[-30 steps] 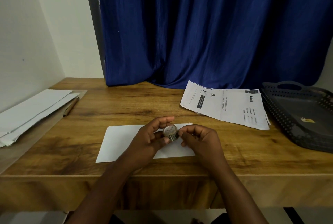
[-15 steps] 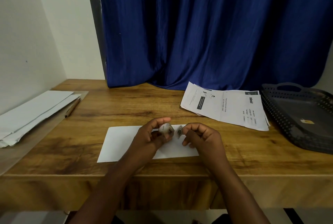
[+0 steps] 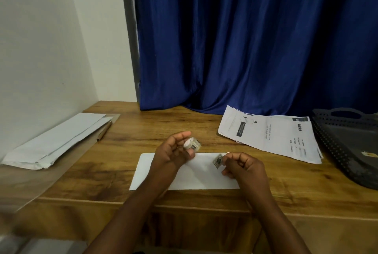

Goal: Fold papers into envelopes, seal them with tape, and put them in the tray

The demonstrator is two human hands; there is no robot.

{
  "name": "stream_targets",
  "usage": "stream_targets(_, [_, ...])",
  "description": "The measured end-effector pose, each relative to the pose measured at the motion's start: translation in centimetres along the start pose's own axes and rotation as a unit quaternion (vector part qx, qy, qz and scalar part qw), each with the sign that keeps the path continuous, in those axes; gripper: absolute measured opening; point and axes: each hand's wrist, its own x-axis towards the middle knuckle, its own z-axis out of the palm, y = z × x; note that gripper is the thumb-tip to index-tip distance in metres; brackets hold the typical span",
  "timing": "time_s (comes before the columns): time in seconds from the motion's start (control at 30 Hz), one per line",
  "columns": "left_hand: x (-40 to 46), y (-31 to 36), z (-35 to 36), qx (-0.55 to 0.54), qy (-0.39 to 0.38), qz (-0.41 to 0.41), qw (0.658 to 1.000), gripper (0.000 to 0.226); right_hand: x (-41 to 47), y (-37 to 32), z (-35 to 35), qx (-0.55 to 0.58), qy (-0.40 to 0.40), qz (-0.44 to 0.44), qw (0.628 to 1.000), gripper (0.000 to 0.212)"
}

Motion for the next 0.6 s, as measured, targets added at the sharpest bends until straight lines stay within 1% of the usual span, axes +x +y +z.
stream_targets(0.07, [0.1,1.2,-1.9,0.042,0.02,0.006,0.999,0.044,0.1,0.1,0.0,-0.013,-0.001,-0.003,1.0,0.014])
stream_targets(0.13, [0.0,2.1,-4.4,0.125,0.06,0.008,0.99,0.04,0.2,0.1,0.0,-0.02,-0.004,-0.005,1.0,0.014])
stream_targets(0.17, [-0.2,2.3,-5.9,0.182,0.088,0.007,0.979,0.039,0.3,0.1,0.0,-0.024,-0.007,-0.007,1.0,0.014])
stream_targets(0.23, [-0.6,2.2,-9.1,0.303,0.147,-0.008,0.942,0.032,0.2,0.2,0.1,-0.028,-0.012,-0.008,1.0,0.013])
stream_targets(0.27, [-0.9,2.1,-10.6,0.344,0.17,-0.023,0.923,0.029,0.3,0.2,0.1,-0.03,-0.013,-0.009,0.999,0.012])
stream_targets(0.33, [-1.4,1.7,-12.9,0.391,0.19,-0.044,0.899,0.027,0.4,0.4,0.1,-0.041,-0.013,-0.006,0.999,0.01])
stream_targets(0.37, [-1.6,1.4,-13.7,0.423,0.188,-0.044,0.885,0.027,0.4,0.4,0.2,-0.048,-0.014,-0.003,0.999,0.01])
stream_targets(0.43, [-2.1,0.8,-14.7,0.49,0.166,-0.033,0.855,0.031,0.6,0.4,0.2,-0.055,-0.014,0.001,0.998,0.012])
stream_targets(0.5, [-2.4,0.5,-14.7,0.534,0.151,-0.029,0.832,0.043,0.6,0.3,0.1,-0.048,-0.015,0.003,0.999,0.013])
stream_targets(0.53, [-2.3,0.6,-14.3,0.538,0.154,-0.029,0.828,0.05,0.5,0.2,0.1,-0.042,-0.013,0.003,0.999,0.013])
stream_targets(0.6, [-1.9,1.1,-12.5,0.537,0.158,0.005,0.829,0.061,0.4,0.2,0.0,-0.031,-0.004,0.007,0.999,0.012])
